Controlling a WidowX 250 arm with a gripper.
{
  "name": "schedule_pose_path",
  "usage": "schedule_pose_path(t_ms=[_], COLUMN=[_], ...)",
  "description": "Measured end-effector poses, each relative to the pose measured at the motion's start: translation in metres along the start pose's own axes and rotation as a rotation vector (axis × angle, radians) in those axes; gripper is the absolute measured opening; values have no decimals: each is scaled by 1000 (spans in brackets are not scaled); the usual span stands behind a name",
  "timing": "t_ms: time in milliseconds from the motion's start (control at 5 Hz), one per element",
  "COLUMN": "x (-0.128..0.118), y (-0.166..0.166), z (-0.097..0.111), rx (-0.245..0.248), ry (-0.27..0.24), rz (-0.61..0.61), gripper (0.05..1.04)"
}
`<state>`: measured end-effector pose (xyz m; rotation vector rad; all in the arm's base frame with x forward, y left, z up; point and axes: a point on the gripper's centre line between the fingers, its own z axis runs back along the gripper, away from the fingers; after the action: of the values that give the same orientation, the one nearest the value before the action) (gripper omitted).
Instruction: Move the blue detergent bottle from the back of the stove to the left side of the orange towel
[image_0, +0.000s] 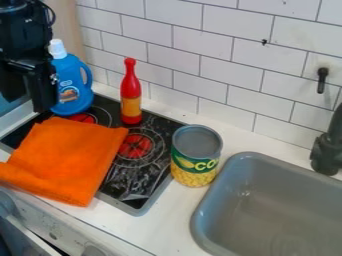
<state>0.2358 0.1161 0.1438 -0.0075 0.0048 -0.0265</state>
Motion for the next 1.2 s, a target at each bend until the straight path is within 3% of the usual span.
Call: schedule_pose_path(t_ms=[200, 400, 600, 1000, 1200], x=[0, 19, 34, 58, 67], y=[0, 4, 11, 54, 75], z=[-5, 11, 34, 57, 51], rx=[-9, -31, -21, 90, 102], ry=[16, -32, -76, -158, -210], rz=[2, -39, -107, -113, -70], gripper=[1003, 1003, 1003, 1002, 1003])
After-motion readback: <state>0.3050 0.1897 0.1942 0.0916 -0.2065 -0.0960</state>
